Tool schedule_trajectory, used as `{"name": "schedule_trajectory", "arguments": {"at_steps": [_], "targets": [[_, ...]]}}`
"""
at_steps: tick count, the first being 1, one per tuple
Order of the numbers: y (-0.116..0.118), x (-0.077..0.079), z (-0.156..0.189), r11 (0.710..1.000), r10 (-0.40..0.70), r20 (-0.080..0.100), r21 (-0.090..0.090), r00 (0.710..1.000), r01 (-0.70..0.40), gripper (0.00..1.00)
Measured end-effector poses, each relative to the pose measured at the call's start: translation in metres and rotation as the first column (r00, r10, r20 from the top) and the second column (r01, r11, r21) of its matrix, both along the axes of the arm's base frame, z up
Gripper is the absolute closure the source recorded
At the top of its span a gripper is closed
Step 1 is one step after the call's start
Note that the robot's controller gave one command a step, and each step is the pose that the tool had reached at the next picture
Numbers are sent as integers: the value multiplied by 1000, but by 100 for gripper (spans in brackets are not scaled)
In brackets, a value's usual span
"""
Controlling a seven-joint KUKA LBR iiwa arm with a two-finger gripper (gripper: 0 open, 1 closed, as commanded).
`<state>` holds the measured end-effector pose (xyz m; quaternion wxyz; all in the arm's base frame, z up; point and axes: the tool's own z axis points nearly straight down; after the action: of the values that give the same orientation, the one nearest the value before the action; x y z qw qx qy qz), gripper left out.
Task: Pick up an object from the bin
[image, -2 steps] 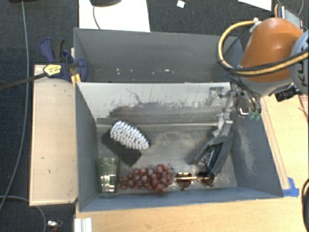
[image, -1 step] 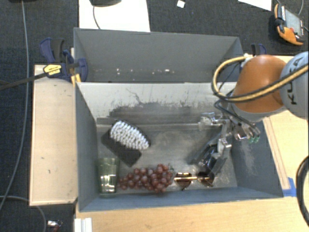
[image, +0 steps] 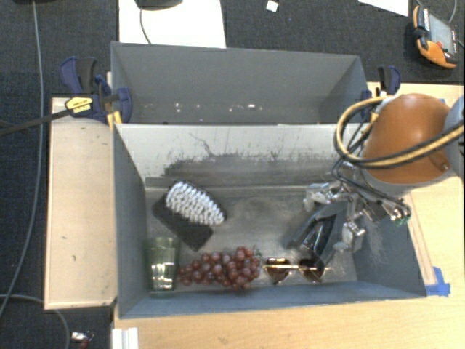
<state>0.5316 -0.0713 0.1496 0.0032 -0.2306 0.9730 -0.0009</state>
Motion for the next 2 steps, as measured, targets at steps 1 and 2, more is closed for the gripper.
{"name": "schedule_trajectory", "arguments": {"at_steps": [1,2], "targets": [[20,37,-31,978,208,-1,1,978,-208,0],[5,48,-76,928,373,8,-4,928,-373,0]]}}
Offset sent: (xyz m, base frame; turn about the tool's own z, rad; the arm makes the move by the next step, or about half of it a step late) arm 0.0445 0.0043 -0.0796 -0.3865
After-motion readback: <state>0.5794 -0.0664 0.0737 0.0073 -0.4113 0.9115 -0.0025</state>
